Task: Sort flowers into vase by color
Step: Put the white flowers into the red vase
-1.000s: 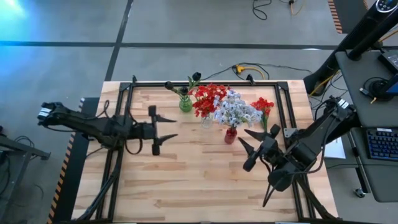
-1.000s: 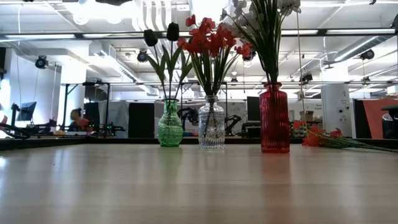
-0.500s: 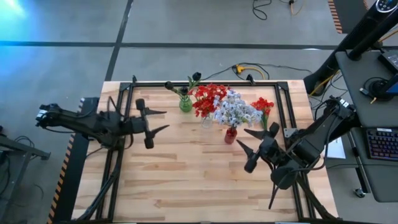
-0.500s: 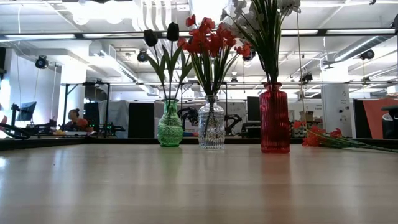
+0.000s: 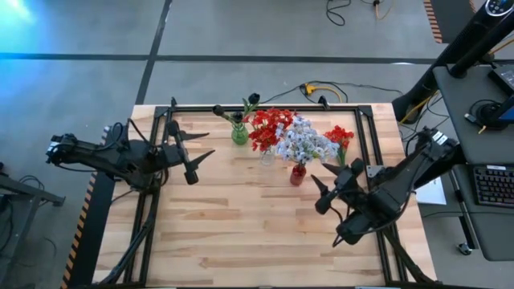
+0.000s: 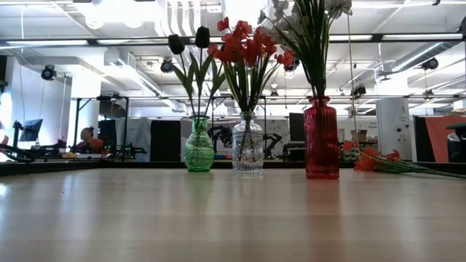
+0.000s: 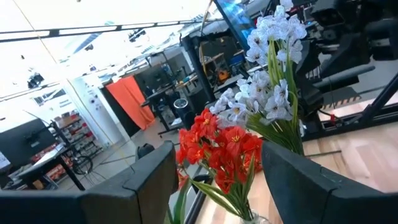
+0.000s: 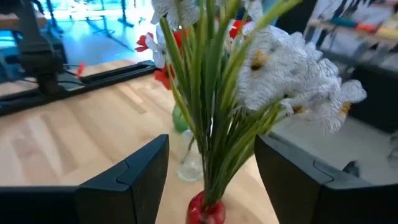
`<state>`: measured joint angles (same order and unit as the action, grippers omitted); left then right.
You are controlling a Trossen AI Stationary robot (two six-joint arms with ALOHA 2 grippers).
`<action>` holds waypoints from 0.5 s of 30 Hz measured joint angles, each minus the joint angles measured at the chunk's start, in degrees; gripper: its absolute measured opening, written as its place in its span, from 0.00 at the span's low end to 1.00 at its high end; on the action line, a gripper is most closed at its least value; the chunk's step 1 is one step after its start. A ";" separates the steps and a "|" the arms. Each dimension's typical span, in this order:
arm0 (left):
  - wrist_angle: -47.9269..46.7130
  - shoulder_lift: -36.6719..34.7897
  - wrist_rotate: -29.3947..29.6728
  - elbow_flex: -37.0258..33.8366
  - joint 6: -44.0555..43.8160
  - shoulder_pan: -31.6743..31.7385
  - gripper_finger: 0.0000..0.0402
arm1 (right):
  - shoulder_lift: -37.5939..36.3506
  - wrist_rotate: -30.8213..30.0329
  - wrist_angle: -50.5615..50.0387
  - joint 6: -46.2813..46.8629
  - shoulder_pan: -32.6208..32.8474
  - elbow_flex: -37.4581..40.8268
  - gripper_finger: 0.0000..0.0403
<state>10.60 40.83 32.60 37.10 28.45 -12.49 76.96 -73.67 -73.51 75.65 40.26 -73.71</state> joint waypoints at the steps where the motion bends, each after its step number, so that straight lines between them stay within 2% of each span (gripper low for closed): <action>1: -0.01 0.04 0.00 0.05 0.00 0.02 0.55 | 0.28 -0.41 0.16 -0.59 -0.42 0.00 0.57; 8: 0.09 0.24 0.00 0.05 0.17 0.17 0.55 | 0.61 -0.51 -0.12 -2.43 -4.38 0.00 0.59; 15: 0.08 0.47 0.00 0.03 0.46 0.35 0.55 | -0.92 -0.55 0.10 -4.09 -5.06 0.00 0.59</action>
<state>10.68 41.29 32.60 37.12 28.91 -12.14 76.04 -74.22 -73.41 71.56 35.20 -73.71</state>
